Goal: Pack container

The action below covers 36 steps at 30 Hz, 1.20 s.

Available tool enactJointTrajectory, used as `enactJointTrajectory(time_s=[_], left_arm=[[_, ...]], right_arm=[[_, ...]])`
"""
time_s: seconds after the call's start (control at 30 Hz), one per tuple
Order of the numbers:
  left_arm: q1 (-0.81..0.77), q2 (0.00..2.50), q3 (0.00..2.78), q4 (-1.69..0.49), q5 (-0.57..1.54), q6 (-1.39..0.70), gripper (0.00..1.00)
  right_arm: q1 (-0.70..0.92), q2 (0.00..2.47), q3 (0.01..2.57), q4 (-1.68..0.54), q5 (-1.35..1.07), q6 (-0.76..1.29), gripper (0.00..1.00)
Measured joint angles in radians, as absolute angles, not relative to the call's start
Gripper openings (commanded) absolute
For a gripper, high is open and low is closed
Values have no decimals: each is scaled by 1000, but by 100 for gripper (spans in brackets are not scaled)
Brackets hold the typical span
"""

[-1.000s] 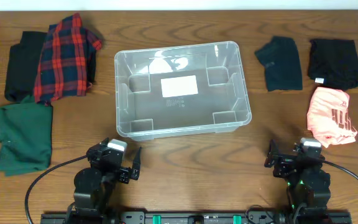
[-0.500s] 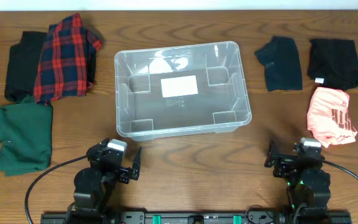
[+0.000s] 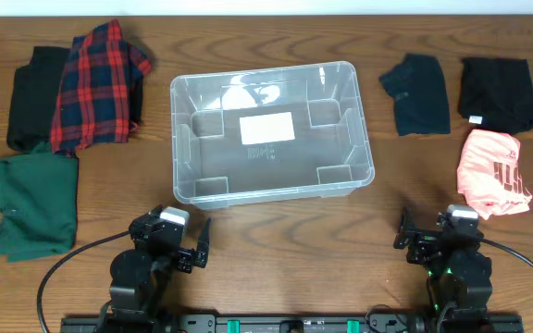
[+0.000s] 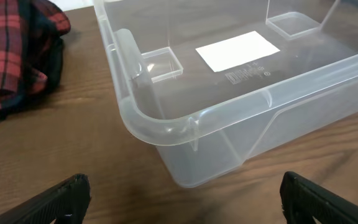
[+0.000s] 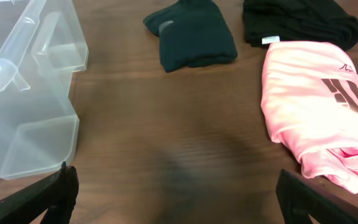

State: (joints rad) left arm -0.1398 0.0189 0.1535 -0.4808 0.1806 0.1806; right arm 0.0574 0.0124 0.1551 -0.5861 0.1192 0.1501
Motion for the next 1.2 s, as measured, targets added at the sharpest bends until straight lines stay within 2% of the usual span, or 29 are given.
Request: enactJointTrajectory(time_s=[0.9, 1.2], left_arm=[[-140, 19, 153, -469, 181, 179, 98], [-140, 80, 195, -469, 184, 102, 98]], right_arm=[[57, 12, 155, -586, 119, 150, 99], [57, 12, 155, -587, 119, 150, 99]])
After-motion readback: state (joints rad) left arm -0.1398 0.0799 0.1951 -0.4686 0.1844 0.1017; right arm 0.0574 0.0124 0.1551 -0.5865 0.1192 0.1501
